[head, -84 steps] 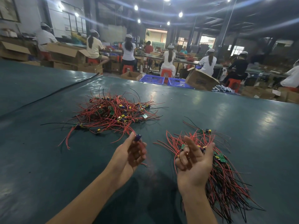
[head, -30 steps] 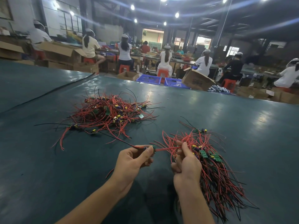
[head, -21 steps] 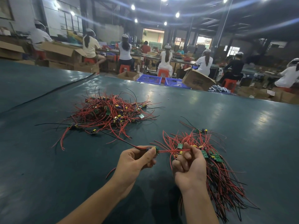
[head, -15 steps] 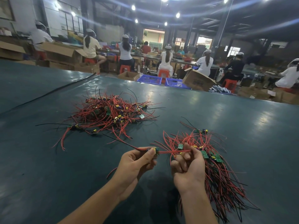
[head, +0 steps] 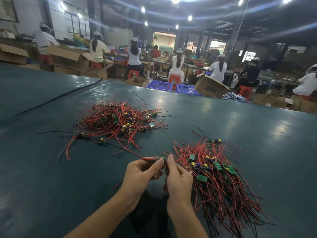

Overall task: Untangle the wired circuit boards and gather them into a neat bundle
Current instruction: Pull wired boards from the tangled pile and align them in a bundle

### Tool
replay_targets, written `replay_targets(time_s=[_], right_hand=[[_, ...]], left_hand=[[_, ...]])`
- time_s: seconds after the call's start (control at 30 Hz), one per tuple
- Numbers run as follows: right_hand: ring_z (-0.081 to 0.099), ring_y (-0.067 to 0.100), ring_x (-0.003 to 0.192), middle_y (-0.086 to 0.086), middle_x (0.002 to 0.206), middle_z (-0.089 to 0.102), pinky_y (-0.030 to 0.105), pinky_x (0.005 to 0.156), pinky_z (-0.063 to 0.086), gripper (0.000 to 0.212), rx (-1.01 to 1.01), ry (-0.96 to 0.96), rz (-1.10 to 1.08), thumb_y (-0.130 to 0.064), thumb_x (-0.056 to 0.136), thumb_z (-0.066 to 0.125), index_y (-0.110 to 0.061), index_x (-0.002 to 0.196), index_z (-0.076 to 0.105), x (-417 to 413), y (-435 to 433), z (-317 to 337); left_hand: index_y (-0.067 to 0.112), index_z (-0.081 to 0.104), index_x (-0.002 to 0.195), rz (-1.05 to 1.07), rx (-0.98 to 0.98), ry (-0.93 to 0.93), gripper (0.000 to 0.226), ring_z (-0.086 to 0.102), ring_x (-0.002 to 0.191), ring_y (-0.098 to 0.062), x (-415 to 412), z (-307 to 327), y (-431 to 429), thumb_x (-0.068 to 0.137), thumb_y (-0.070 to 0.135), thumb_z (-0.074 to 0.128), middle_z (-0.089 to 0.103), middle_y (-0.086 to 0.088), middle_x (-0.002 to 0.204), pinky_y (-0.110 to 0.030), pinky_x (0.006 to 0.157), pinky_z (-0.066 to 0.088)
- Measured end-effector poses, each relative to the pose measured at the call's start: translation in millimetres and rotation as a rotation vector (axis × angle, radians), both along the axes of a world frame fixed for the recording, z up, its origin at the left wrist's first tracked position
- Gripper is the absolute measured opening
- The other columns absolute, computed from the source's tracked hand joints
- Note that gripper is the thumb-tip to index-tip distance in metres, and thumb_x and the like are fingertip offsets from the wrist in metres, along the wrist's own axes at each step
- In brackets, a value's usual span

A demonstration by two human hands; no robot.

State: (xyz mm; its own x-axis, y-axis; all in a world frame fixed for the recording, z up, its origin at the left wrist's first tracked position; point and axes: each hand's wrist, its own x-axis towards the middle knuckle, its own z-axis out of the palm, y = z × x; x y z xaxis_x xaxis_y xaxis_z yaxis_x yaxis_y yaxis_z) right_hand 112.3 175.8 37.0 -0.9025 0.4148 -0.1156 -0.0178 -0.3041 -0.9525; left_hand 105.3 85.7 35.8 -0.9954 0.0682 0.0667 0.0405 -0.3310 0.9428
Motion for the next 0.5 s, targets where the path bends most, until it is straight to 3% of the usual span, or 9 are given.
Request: replay_targets(time_s=[0.07, 0.17, 0.23, 0.33, 0.43, 0.5], right_hand=[[0.045, 0.010, 0.042, -0.004, 0.048, 0.051, 0.023, 0.044, 0.039, 0.033, -0.092, -0.039, -0.062, -0.030, 0.093, 0.063, -0.011, 0.071, 0.078, -4.1, 12.6, 5.3], [0.025, 0.003, 0.034, -0.009, 0.047, 0.038, 0.017, 0.033, 0.021, 0.036, -0.176, -0.035, -0.147, -0.028, 0.093, 0.063, -0.015, 0.063, 0.078, -6.6, 34.6, 14.6], [0.024, 0.002, 0.034, -0.007, 0.048, 0.037, 0.016, 0.032, 0.020, 0.037, -0.213, 0.036, -0.157, -0.025, 0.094, 0.062, -0.014, 0.063, 0.077, -5.1, 42.1, 17.3], [0.028, 0.003, 0.039, -0.005, 0.052, 0.039, 0.015, 0.035, 0.024, 0.033, -0.259, 0.199, -0.072, -0.024, 0.093, 0.060, -0.012, 0.068, 0.078, -0.6, 42.6, 21.2], [0.026, 0.005, 0.041, -0.005, 0.052, 0.037, 0.016, 0.038, 0.021, 0.030, -0.281, 0.285, 0.062, -0.036, 0.081, 0.061, -0.013, 0.071, 0.078, 3.7, 39.2, 24.2], [0.025, 0.004, 0.040, -0.007, 0.051, 0.036, 0.017, 0.039, 0.020, 0.032, -0.304, 0.272, 0.082, -0.041, 0.078, 0.060, -0.016, 0.071, 0.079, 4.3, 35.3, 23.6]], left_hand=[[0.010, 0.077, 0.078, 0.004, 0.008, 0.010, 0.021, 0.060, 0.060, -0.011, 0.5, 3.8, 0.6, 0.065, 0.026, 0.073, 0.071, -0.008, 0.073, -0.019, 0.059, 0.052], [0.009, 0.075, 0.079, 0.005, -0.033, 0.052, 0.025, 0.060, 0.060, -0.012, 2.1, 7.8, -0.9, 0.064, 0.030, 0.073, 0.071, -0.008, 0.071, -0.020, 0.058, 0.050], [0.009, 0.076, 0.078, -0.021, -0.010, 0.048, 0.025, 0.060, 0.059, -0.011, 3.3, 10.0, -0.9, 0.064, 0.029, 0.073, 0.071, -0.009, 0.072, -0.019, 0.057, 0.051], [0.010, 0.078, 0.072, -0.132, 0.194, -0.057, 0.015, 0.059, 0.055, -0.008, 3.2, 13.3, -0.9, 0.069, 0.022, 0.069, 0.069, -0.008, 0.071, -0.017, 0.054, 0.051], [0.010, 0.076, 0.066, -0.250, 0.406, -0.191, 0.018, 0.056, 0.051, -0.007, 1.4, 15.1, -4.6, 0.074, 0.022, 0.065, 0.065, -0.005, 0.066, -0.018, 0.049, 0.050], [0.010, 0.075, 0.068, -0.259, 0.446, -0.217, 0.017, 0.056, 0.051, -0.007, -0.4, 13.4, -6.3, 0.072, 0.024, 0.067, 0.064, -0.005, 0.065, -0.018, 0.048, 0.050]])
